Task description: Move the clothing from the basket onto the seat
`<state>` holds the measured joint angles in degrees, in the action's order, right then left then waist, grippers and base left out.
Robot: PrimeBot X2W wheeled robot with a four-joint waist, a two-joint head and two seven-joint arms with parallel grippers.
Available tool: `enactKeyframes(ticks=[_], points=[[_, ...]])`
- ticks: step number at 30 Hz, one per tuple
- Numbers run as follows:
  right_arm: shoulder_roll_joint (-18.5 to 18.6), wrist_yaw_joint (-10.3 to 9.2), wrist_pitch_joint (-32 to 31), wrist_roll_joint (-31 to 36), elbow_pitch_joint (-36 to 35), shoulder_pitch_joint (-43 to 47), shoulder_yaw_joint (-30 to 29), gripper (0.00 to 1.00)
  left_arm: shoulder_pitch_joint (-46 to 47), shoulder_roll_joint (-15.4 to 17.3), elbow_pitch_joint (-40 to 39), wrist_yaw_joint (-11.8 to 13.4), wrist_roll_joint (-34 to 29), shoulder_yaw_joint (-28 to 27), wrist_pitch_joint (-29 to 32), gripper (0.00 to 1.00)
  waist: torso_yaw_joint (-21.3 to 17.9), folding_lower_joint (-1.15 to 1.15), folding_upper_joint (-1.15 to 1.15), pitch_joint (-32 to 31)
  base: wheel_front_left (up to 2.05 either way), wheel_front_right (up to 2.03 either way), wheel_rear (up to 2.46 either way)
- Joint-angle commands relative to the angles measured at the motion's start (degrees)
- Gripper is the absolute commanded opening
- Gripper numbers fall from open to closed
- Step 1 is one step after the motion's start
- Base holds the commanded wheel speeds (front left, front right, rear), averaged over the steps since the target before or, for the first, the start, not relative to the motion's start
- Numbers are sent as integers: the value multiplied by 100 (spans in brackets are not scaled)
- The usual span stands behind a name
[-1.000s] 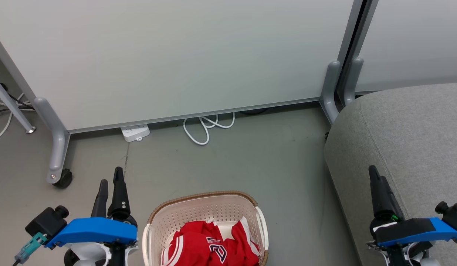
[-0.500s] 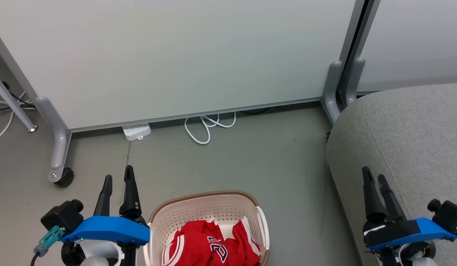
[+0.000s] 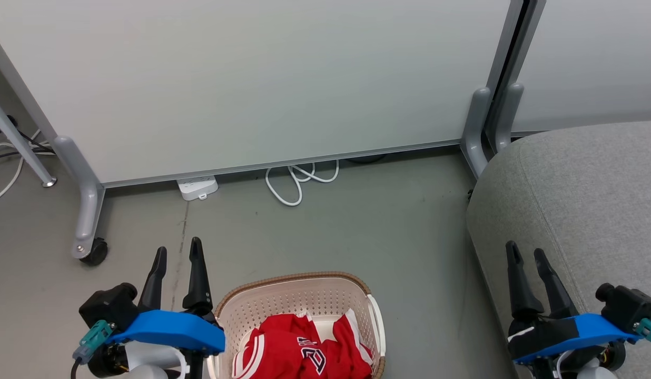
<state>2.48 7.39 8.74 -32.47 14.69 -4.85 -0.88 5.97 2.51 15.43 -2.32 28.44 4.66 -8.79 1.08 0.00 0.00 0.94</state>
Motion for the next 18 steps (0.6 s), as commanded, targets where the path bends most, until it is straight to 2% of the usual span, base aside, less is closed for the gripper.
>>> enactKeyframes(ticks=[1,18], points=[[46,11,60,139,-30,-6,10,100,124,40,-21,8,-133,32,-53,100,3,0,0,-1,0,0,0],[51,13,298,1144,40,14,131,100,148,43,132,37,-1149,229,-291,100,66,0,0,-1,0,0,0]])
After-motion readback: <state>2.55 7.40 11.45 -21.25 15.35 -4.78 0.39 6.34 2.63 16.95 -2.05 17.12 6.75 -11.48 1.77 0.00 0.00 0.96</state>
